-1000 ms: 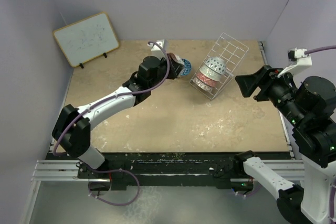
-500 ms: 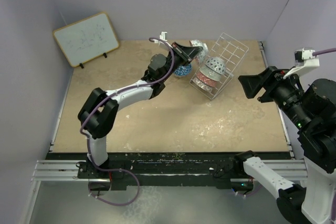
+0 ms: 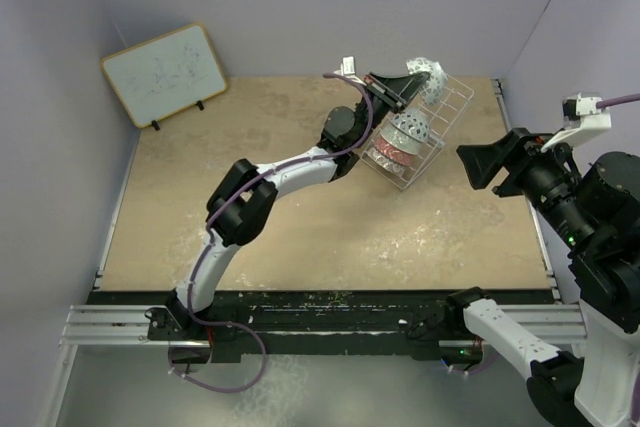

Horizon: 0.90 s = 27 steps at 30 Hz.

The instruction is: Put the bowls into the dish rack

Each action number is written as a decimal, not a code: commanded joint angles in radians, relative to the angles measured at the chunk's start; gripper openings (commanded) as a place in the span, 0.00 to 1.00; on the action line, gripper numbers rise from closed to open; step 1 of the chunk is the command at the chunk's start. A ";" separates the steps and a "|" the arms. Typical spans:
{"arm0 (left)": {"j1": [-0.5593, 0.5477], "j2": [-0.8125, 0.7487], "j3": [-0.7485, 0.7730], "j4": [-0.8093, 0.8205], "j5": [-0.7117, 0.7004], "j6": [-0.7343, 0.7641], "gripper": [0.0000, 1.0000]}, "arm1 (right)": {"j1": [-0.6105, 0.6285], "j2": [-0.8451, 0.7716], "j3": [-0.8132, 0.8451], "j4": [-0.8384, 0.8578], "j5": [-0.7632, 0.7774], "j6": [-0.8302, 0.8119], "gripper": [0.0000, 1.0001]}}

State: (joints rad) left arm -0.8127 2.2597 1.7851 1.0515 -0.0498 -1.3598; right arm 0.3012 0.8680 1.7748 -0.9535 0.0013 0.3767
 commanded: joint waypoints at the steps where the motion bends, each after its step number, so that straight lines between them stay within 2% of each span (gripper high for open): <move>1: -0.006 0.083 0.149 0.182 -0.048 -0.054 0.00 | 0.004 -0.007 0.033 -0.003 0.024 -0.028 0.69; 16: -0.012 0.270 0.279 0.167 -0.070 -0.142 0.00 | 0.004 -0.024 -0.001 -0.002 0.032 -0.037 0.69; 27: -0.007 0.290 0.228 0.202 -0.094 -0.175 0.00 | 0.006 -0.024 -0.017 0.003 0.026 -0.039 0.69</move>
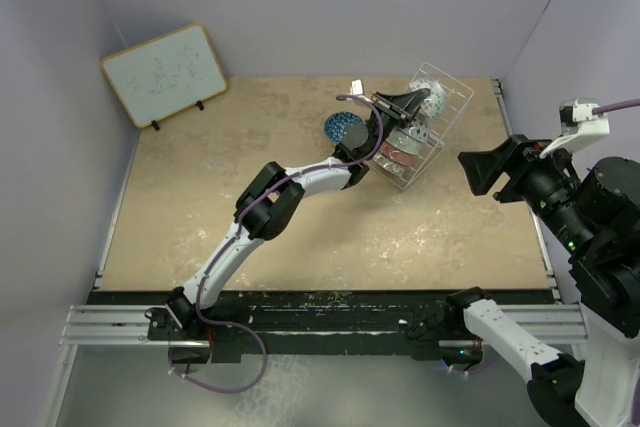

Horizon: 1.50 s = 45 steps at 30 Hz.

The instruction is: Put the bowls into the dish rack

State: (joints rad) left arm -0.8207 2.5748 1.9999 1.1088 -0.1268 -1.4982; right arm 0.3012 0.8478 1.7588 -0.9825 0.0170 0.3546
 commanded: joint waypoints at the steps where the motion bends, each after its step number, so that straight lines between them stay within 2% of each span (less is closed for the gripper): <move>1: 0.002 -0.025 0.011 0.147 -0.017 -0.035 0.00 | 0.006 -0.004 -0.001 0.032 0.009 -0.017 0.69; 25: 0.006 0.026 0.003 0.153 -0.037 -0.066 0.00 | 0.006 -0.009 -0.038 0.038 0.005 -0.019 0.69; 36: 0.006 -0.047 -0.071 0.034 -0.046 -0.080 0.00 | 0.005 -0.017 -0.061 0.041 -0.002 -0.016 0.69; 45: 0.006 -0.081 -0.103 -0.028 -0.042 -0.085 0.10 | 0.005 -0.021 -0.068 0.042 -0.002 -0.017 0.69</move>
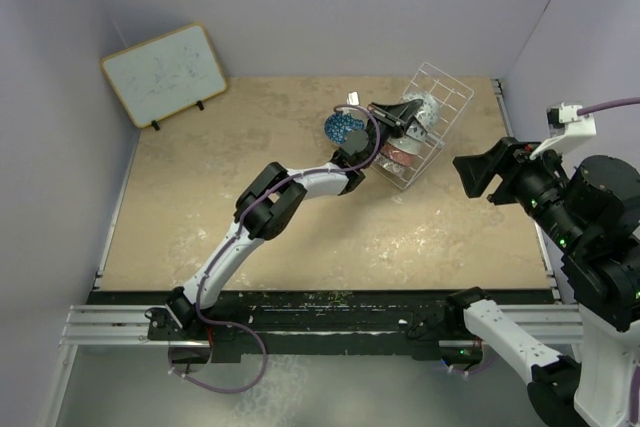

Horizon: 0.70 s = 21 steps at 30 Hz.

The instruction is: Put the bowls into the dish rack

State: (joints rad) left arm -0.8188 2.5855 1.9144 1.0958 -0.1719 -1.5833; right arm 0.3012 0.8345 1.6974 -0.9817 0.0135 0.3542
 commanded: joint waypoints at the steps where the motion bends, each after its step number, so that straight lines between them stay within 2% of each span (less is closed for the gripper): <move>1: 0.005 -0.096 -0.021 -0.024 0.003 -0.002 0.11 | 0.006 -0.008 -0.010 0.043 0.001 -0.017 0.69; 8: 0.003 -0.125 -0.045 -0.059 -0.007 -0.013 0.14 | 0.006 -0.007 -0.013 0.048 -0.004 -0.016 0.69; 15: -0.004 -0.102 -0.007 -0.060 -0.013 -0.040 0.14 | 0.006 -0.005 -0.013 0.048 -0.006 -0.020 0.69; 16: -0.006 -0.102 0.000 -0.062 -0.016 -0.041 0.12 | 0.006 -0.005 -0.011 0.048 -0.006 -0.021 0.69; 17: -0.008 -0.100 0.004 -0.067 -0.019 -0.040 0.02 | 0.005 -0.003 -0.011 0.046 -0.005 -0.021 0.69; 18: -0.009 -0.098 0.010 -0.069 -0.021 -0.040 0.00 | 0.005 -0.003 -0.011 0.046 -0.006 -0.021 0.70; 21: -0.011 -0.087 0.030 -0.066 -0.024 -0.039 0.00 | 0.005 -0.006 -0.010 0.046 -0.007 -0.023 0.70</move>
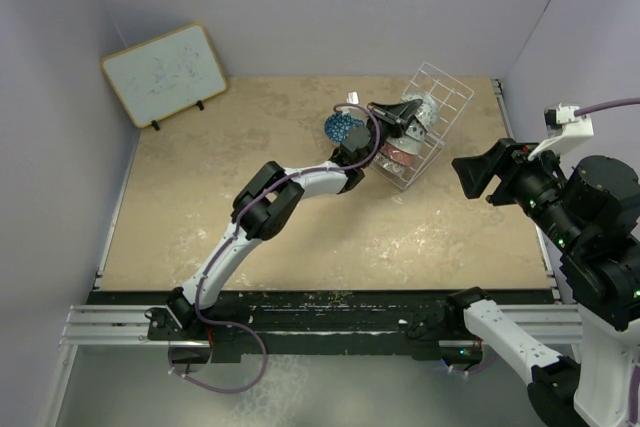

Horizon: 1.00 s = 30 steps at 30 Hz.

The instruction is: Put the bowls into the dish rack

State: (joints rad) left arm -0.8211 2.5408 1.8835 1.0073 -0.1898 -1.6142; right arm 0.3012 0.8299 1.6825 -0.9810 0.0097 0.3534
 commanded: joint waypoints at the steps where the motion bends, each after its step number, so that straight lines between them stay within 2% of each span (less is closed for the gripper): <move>1: -0.010 -0.036 0.064 0.027 -0.011 -0.013 0.00 | 0.005 0.000 0.004 0.045 -0.002 -0.022 0.70; 15: -0.039 0.013 0.132 0.077 -0.100 -0.035 0.00 | 0.006 0.003 -0.002 0.049 -0.013 -0.021 0.70; 30: -0.070 0.072 0.148 0.068 -0.135 -0.052 0.00 | 0.005 -0.008 -0.024 0.046 -0.013 -0.024 0.70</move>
State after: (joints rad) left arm -0.8616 2.5862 1.9682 1.0039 -0.3309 -1.6321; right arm 0.3012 0.8295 1.6646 -0.9802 0.0082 0.3473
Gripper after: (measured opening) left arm 0.032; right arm 0.693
